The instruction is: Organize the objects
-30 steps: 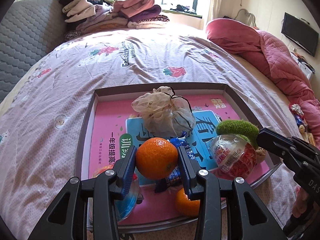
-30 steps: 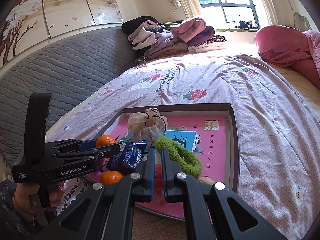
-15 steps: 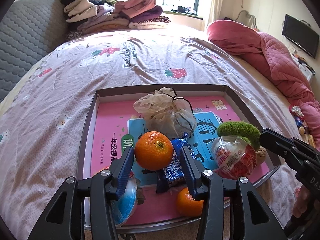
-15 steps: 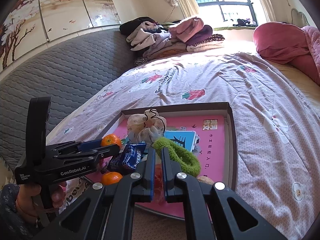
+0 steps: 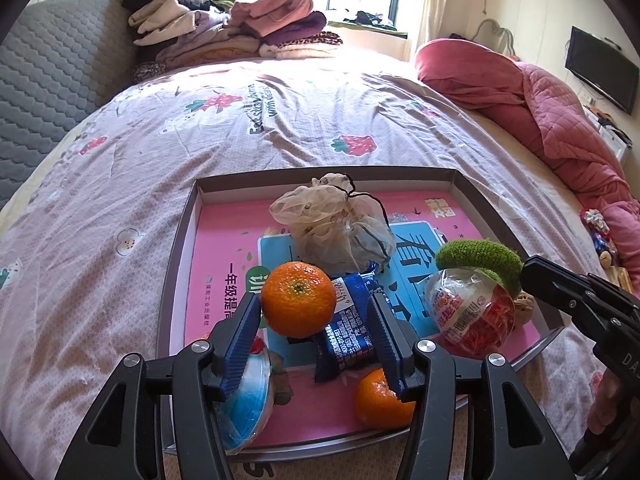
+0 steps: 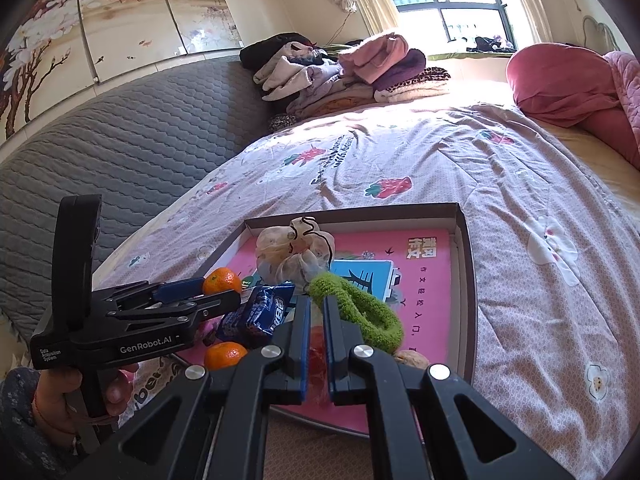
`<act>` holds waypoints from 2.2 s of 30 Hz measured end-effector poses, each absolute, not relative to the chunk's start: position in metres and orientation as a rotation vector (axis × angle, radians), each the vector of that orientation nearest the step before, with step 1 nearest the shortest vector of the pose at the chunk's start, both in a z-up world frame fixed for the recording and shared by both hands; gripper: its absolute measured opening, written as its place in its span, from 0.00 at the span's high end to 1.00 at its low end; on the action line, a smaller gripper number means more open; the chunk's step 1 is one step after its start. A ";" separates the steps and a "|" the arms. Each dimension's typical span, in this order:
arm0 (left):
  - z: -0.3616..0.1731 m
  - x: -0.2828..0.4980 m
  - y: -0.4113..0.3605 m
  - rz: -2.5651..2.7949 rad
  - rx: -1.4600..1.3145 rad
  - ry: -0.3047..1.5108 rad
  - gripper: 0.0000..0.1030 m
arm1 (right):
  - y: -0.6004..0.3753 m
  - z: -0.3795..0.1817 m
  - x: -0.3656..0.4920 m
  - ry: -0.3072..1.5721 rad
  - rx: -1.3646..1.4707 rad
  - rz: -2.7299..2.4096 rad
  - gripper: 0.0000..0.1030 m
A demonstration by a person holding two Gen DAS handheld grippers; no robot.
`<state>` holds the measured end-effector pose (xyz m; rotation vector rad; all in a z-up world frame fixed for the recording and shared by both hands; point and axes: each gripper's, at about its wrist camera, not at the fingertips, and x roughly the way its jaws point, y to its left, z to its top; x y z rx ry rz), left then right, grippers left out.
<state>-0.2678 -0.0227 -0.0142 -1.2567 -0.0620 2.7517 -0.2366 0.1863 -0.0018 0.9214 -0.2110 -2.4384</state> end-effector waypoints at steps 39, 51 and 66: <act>0.030 -0.222 -0.023 2.811 -1.165 -0.079 0.31 | 0.183 0.038 -0.205 -0.154 0.811 -2.508 0.49; 0.042 -0.188 -0.031 2.846 -1.145 -0.100 0.28 | 0.176 0.056 -0.176 -0.101 0.762 -2.517 0.48; 0.047 -0.156 -0.025 2.863 -1.133 -0.094 0.28 | 0.174 0.062 -0.150 -0.070 0.736 -2.555 0.44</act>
